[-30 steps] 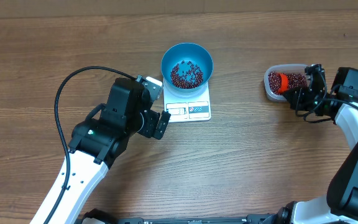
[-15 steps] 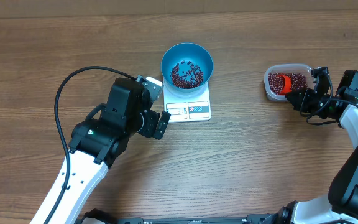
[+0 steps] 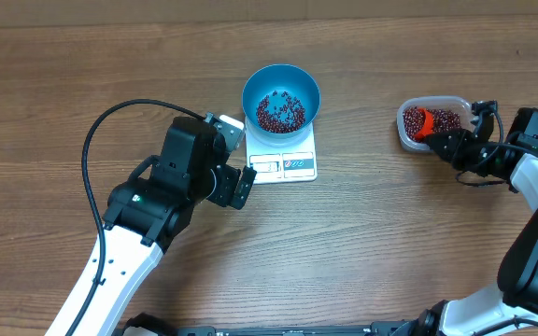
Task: Scoop item into bowl and weigh 150g on scale
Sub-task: 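Drag the red scoop through the beans to fill it, right gripper, then lift the filled scoop and carry it toward the teal bowl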
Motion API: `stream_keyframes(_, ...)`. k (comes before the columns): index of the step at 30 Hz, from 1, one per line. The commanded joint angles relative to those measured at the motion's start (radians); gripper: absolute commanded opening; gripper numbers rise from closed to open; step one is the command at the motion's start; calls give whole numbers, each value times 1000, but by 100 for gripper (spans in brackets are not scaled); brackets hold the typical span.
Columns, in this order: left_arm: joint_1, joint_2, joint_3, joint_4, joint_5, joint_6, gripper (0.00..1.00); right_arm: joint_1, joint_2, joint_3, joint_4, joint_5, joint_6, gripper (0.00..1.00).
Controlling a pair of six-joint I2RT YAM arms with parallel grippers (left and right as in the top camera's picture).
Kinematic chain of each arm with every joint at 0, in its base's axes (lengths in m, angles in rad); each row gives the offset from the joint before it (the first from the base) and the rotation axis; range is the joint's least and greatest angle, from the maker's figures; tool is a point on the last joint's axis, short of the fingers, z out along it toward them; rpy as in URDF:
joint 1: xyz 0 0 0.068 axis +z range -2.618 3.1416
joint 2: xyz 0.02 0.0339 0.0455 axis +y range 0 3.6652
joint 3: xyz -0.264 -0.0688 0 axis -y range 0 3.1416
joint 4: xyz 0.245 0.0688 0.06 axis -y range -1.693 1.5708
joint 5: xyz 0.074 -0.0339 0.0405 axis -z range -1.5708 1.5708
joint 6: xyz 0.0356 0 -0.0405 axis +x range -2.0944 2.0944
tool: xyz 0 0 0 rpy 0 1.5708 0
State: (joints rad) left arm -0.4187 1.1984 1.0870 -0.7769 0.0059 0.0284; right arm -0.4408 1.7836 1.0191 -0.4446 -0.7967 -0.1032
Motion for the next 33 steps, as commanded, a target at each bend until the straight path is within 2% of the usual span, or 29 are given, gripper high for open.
stream_keyframes(1, -3, 6, -4, 3, -11, -9, 99, -20, 39, -19, -14, 32, 26, 4)
stream_keyframes(16, -3, 6, -4, 3, -11, -9, 100, -109, 48, -19, -61, 11, 25, 4)
stream_keyframes(33, -3, 6, -4, 3, -11, -9, 100, -183, 52, -19, -29, -228, 37, 4)
